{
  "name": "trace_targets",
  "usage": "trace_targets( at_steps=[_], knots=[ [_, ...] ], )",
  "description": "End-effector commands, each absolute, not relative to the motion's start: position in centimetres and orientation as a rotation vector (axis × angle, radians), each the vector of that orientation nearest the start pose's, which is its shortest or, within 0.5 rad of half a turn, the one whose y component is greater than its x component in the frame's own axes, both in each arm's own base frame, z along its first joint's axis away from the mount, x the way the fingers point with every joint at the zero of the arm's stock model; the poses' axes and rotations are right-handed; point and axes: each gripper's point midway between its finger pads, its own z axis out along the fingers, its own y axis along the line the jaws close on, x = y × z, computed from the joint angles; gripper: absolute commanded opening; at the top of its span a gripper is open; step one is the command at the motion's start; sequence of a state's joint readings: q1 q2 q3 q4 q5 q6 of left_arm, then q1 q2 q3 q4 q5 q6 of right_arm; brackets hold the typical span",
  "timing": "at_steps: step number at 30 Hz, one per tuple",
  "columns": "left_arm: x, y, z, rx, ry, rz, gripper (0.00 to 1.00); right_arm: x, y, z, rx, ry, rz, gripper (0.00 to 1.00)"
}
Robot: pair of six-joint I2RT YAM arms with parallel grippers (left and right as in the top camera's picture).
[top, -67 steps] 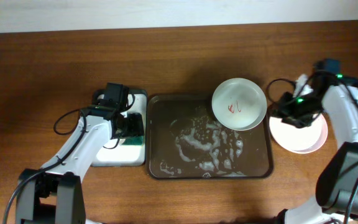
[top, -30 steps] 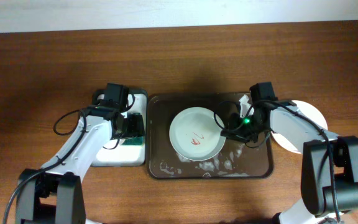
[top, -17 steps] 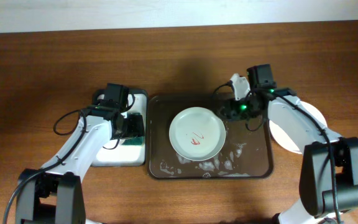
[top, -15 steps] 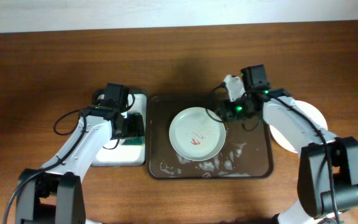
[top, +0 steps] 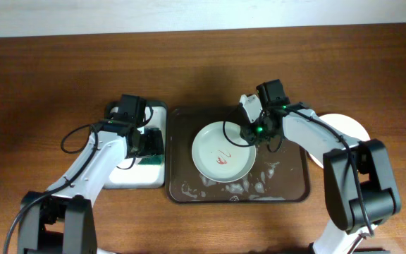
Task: Clean dirty plates on tray and stack at the side
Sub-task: 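Grip the white plate rim with right gripper and drag it to tray center, then wet the sponge in the white tray with left gripper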
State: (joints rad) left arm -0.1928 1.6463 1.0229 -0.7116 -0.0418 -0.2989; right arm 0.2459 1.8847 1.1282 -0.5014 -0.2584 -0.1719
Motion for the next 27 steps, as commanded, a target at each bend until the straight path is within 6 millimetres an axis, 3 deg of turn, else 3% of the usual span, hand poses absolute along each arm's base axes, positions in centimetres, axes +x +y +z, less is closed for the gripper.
trace_targets(
  at_steps=[1, 4, 6, 11, 14, 18, 24, 26, 27],
  knots=[
    [32.4, -5.3, 4.3, -0.169, 2.900, -0.013, 0.92, 37.1, 14.0, 0.8, -0.633, 2.761, 0.385, 0.13],
    [32.4, -5.3, 4.3, -0.169, 2.900, -0.013, 0.92, 36.7, 13.7, 0.7, -0.514, 2.814, 0.401, 0.04],
    [32.4, -5.3, 4.3, -0.169, 2.900, -0.013, 0.92, 36.4, 13.3, 0.6, -0.321, 2.875, 0.416, 0.04],
    [32.4, -5.3, 4.3, -0.169, 2.901, -0.013, 0.93, 34.6, 12.0, 0.0, 0.380, 3.013, 0.426, 0.04],
    [32.4, -5.3, 4.3, -0.169, 2.900, -0.013, 0.92, 33.0, 13.0, 0.2, 0.462, 3.074, 0.525, 0.04],
    [32.4, -5.3, 4.3, -0.169, 2.900, -0.013, 0.93, 31.5, 12.9, 0.1, 0.579, 3.129, 0.502, 0.04],
    [32.4, -5.3, 4.3, -0.169, 2.900, -0.014, 0.93, 31.5, 13.4, 0.3, 0.576, 3.130, 0.553, 0.06],
    [32.4, -5.3, 4.3, -0.169, 2.900, -0.017, 0.93, 32.4, 13.5, 0.3, 0.559, 3.095, 0.563, 0.30],
    [32.4, -5.3, 4.3, -0.169, 2.901, -0.016, 0.93, 32.9, 13.2, 0.2, 0.547, 3.075, 0.529, 0.33]
  ],
)
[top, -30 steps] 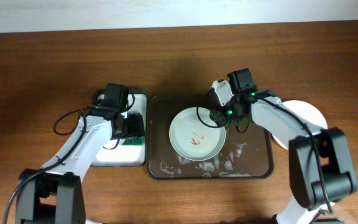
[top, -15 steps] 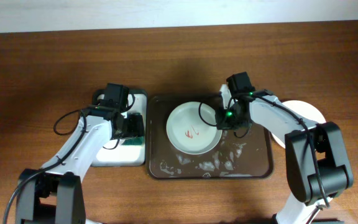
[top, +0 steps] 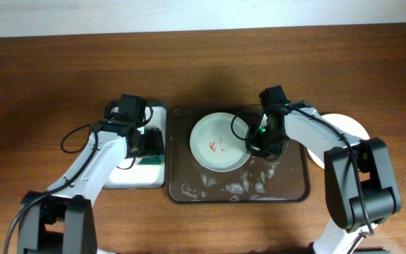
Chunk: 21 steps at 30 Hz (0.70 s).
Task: Clean dirty plates on tray and stack at the side
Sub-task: 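Wet the sponge in the white tray with left gripper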
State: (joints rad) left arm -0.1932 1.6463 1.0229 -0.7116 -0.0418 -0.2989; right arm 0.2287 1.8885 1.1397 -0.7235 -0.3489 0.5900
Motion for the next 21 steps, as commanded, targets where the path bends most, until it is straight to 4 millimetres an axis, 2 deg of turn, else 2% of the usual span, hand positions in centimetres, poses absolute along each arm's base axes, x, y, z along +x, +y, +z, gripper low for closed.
trace_targets(
  at_steps=[1, 6, 9, 16, 21],
  knots=[
    [32.4, -5.3, 4.3, -0.169, 2.901, -0.017, 0.93, 33.1, 12.8, 0.1, 0.546, 3.065, 0.495, 0.33],
    [32.4, -5.3, 4.3, -0.169, 2.903, -0.017, 0.93, 33.7, 11.7, -0.2, 0.505, 3.042, 0.392, 0.22],
    [32.4, -5.3, 4.3, -0.169, 2.902, -0.016, 0.93, 33.6, 11.8, -0.2, 0.430, 3.054, 0.395, 0.06],
    [32.3, -5.3, 4.3, -0.169, 2.903, -0.017, 0.92, 31.9, 11.6, -0.3, 0.417, 3.124, 0.379, 0.04],
    [32.5, -5.4, 4.3, -0.169, 2.898, -0.025, 0.91, 31.7, 11.5, -0.3, 0.420, 3.133, 0.374, 0.04]
  ],
)
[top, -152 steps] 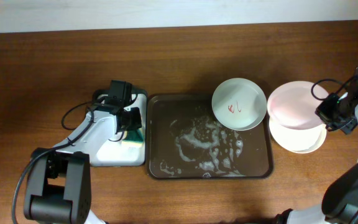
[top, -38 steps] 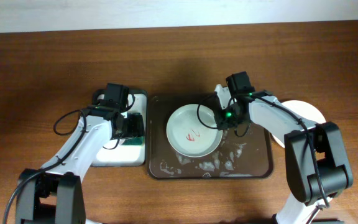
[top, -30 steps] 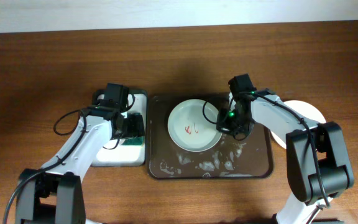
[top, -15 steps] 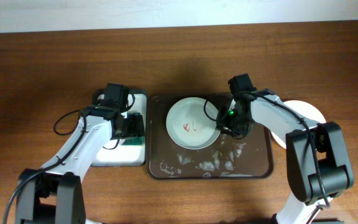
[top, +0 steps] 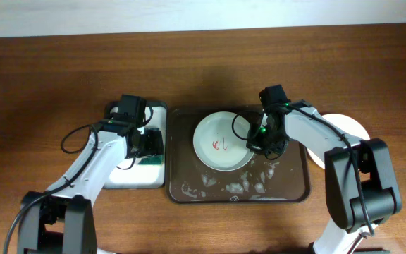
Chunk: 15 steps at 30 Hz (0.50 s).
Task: Clean dirty plates on tray and stack at the side
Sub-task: 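Wet the sponge in the white tray with left gripper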
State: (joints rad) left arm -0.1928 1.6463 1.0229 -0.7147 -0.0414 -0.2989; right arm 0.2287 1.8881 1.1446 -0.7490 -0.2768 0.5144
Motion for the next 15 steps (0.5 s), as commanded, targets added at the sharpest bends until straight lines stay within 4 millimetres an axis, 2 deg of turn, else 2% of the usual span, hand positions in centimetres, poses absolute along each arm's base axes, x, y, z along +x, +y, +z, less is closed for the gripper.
trace_targets(
  at_steps=[1, 6, 11, 13, 14, 15],
  knots=[
    [32.5, -5.4, 4.3, -0.169, 2.898, -0.025, 0.91, 31.7, 11.5, -0.3, 0.419, 3.133, 0.374, 0.04],
    [32.6, -5.9, 3.2, -0.265, 2.916, -0.062, 0.85, 31.7, 11.5, -0.3, 0.420, 3.133, 0.374, 0.04],
    [32.8, -7.0, 1.4, -0.260, 2.952, -0.138, 0.84, 31.7, 11.5, -0.3, 0.420, 3.133, 0.374, 0.04],
    [32.6, -6.9, 0.7, -0.262, 2.971, -0.130, 0.73, 31.6, 11.5, -0.3, 0.421, 3.134, 0.374, 0.04],
    [32.6, -6.8, 0.5, -0.263, 2.975, -0.124, 0.62, 31.6, 11.5, -0.3, 0.420, 3.134, 0.373, 0.04],
    [32.6, -6.8, 0.5, -0.263, 2.976, -0.124, 0.39, 31.6, 11.5, -0.3, 0.420, 3.134, 0.373, 0.04]
  ],
)
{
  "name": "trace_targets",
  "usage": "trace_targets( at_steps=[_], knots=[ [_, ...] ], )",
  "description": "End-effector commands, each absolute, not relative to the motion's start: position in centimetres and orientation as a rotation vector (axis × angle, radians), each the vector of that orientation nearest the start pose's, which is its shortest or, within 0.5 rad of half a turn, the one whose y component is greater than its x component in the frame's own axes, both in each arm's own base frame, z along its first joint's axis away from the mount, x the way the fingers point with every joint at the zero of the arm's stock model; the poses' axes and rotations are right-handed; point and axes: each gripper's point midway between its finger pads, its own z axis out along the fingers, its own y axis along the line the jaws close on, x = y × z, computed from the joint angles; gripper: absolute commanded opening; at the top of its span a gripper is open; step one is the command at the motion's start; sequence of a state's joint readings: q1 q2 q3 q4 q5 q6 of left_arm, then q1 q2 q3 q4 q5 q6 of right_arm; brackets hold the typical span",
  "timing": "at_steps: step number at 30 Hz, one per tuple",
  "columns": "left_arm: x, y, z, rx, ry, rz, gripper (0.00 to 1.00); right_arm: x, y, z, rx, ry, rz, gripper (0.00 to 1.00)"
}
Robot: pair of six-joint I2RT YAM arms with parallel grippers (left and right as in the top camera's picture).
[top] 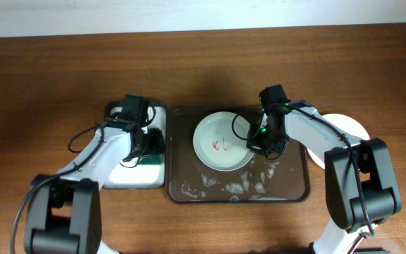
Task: Clean dirty plates on tray and stack at the side
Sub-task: 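Wet the sponge in the white tray with left gripper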
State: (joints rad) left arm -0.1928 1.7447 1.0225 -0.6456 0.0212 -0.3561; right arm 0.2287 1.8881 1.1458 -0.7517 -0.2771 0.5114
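A white plate [217, 134] with red smears [222, 146] lies in the upper half of the dark brown tray [298, 185]. My right gripper [253, 143] is at the plate's right rim and looks shut on it. My left gripper [151, 147] hangs over the green sponge [151, 160] on the white sponge holder [129, 178], left of the tray. Its fingers point down, so the jaw gap is hidden. A clean white plate [351, 127] sits on the table right of the tray, partly covered by my right arm.
Soapy foam and water [238, 186] lie along the front of the tray. Black cables loop beside both arms. The wooden table [48, 85] stretches out to the left and behind the tray.
My left wrist and forearm have shifted slightly to the right above the sponge holder. The right gripper and the dirty plate are where they were.
At first the dirty plate lay at the tray's middle with my right gripper at its upper right rim. Then the plate was further back and left, with the gripper at its right rim. It settled slightly right and has stayed there. My left gripper has stayed over the sponge.
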Motion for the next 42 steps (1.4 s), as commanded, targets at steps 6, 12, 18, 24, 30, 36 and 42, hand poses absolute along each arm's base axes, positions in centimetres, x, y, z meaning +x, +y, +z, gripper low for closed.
trace_targets(
  at_steps=[6, 12, 18, 24, 30, 36, 42],
  knots=[
    [33.0, -6.6, 0.7, -0.263, 2.954, -0.106, 0.00, 31.6, 11.5, -0.3, 0.421, 3.136, 0.372, 0.04],
    [34.1, -5.5, 4.4, -0.267, 2.838, -0.037, 0.00, 31.5, 11.5, -0.3, 0.422, 3.140, 0.370, 0.04],
    [34.8, -5.3, 9.7, -0.263, 2.676, -0.070, 0.00, 31.5, 11.5, -0.3, 0.422, 3.140, 0.370, 0.04],
    [34.7, -5.2, 10.3, -0.263, 2.662, -0.073, 0.00, 31.5, 11.5, -0.3, 0.421, 3.140, 0.370, 0.04],
    [35.4, -2.9, 10.9, -0.304, 2.602, 0.097, 0.00, 31.5, 11.5, -0.3, 0.421, 3.140, 0.370, 0.04],
    [35.9, -1.2, 12.6, -0.340, 2.514, 0.214, 0.00, 31.5, 11.5, -0.3, 0.421, 3.139, 0.370, 0.04],
    [35.7, 0.6, 15.9, -0.345, 2.391, 0.370, 0.00, 31.5, 11.5, -0.3, 0.421, 3.139, 0.370, 0.04]
  ],
)
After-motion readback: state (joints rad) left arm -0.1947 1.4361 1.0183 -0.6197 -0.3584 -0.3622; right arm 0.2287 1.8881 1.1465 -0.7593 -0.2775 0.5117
